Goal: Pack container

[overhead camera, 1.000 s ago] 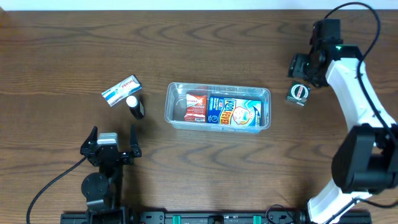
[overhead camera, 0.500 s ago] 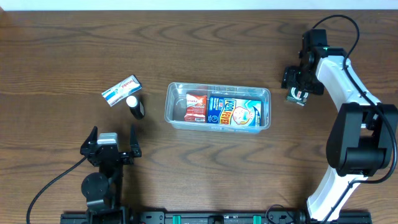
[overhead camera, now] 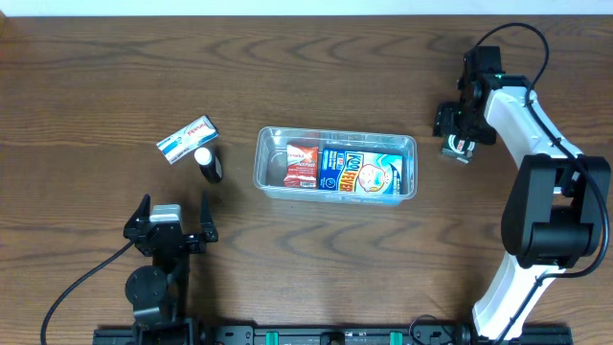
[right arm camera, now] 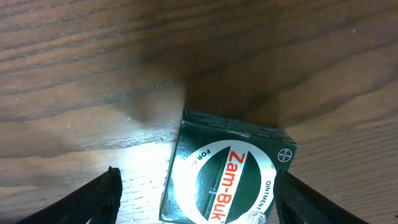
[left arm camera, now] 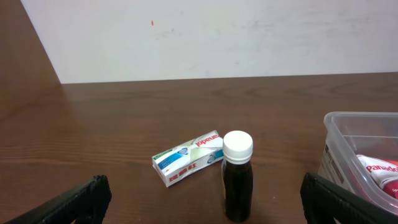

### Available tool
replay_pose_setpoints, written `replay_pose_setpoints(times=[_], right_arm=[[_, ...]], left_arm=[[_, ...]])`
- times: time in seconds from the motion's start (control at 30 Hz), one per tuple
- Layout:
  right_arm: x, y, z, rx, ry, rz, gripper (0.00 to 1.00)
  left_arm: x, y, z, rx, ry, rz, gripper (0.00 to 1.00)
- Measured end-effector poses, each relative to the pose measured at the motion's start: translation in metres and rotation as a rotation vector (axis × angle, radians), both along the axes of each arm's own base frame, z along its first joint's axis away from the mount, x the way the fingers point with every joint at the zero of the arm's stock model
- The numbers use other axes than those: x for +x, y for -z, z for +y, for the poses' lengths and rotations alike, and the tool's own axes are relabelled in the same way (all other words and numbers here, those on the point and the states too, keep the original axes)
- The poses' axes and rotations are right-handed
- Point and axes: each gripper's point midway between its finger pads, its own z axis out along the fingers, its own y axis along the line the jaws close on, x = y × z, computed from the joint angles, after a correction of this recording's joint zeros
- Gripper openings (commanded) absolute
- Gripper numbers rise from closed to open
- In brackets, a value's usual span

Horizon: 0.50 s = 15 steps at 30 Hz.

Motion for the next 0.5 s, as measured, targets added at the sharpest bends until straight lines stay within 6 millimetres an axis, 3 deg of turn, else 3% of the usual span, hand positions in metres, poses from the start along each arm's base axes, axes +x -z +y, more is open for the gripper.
replay_pose_setpoints(times=[0.5], right_arm=[[0.0008,0.0007,-0.0002,0.005,0.025,-0.005,0.78]], left_arm=[[0.0,0.0,-0.0001,0.0,0.0,0.0,0.98]])
